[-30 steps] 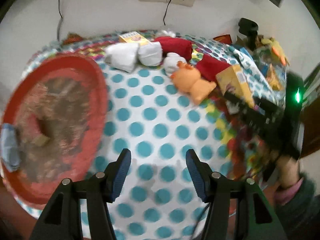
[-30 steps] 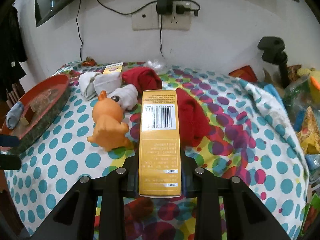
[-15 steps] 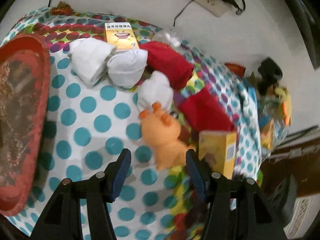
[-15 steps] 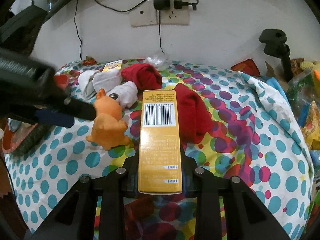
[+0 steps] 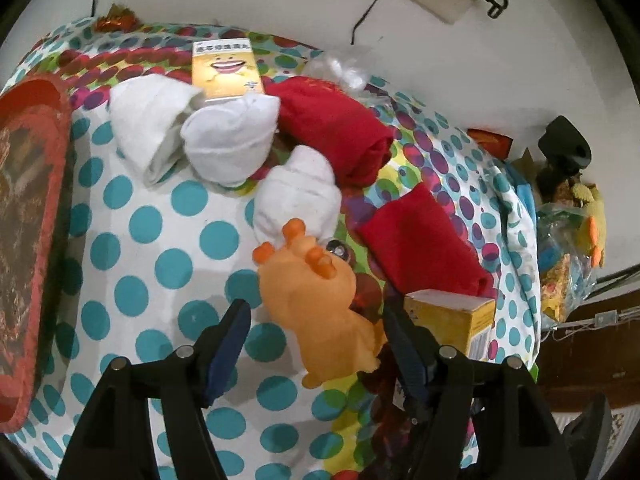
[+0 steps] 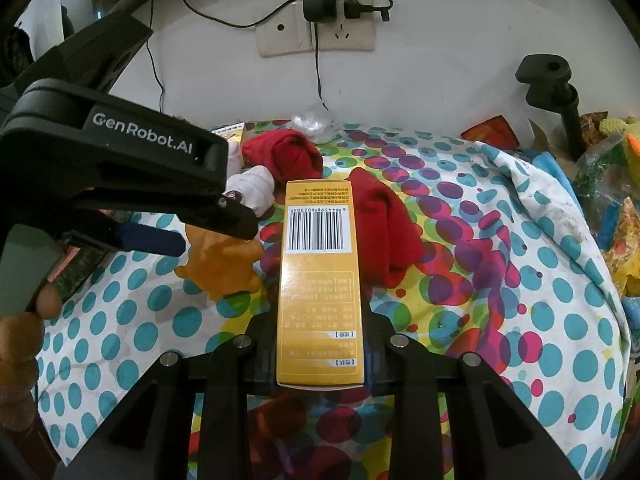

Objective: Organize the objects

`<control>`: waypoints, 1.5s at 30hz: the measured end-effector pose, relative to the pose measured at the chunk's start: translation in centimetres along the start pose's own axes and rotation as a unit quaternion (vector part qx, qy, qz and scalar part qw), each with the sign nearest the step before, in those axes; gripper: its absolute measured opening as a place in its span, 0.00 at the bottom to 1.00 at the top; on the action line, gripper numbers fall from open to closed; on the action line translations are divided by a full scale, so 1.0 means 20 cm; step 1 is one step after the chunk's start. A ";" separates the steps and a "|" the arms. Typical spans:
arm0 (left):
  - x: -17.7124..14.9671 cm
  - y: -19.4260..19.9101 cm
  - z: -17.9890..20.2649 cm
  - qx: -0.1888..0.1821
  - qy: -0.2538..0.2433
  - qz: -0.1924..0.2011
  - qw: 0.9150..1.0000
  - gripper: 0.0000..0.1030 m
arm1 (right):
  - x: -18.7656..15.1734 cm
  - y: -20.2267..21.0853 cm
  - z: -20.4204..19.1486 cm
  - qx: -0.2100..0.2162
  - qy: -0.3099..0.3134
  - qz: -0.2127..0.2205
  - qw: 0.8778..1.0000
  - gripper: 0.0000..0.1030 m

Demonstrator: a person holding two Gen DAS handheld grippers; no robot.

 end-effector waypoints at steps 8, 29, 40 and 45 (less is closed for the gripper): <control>0.02 -0.01 -0.02 -0.029 0.033 0.025 0.999 0.67 | 0.00 0.00 0.00 -0.003 -0.002 0.001 1.000 0.28; -0.11 0.12 0.05 0.049 -0.125 0.046 0.990 0.45 | -0.01 -0.01 -0.01 -0.006 -0.004 -0.006 1.000 0.28; -0.25 0.25 0.00 0.089 -0.190 0.069 0.975 0.45 | -0.02 -0.01 -0.03 -0.011 -0.002 -0.006 1.000 0.28; -0.29 0.29 -0.04 0.101 -0.200 0.069 0.972 0.45 | -0.02 -0.01 -0.04 -0.014 -0.001 -0.006 1.000 0.28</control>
Point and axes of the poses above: each gripper's, at about its wrist camera, not at the fingertips, and y roughly against the way its jaws point, z to its right, x to its top, the point moved 3 cm from there along -y, roughly the way its jaws point, and after that the axes turned 13 degrees about -y, right-handed, at the moved point
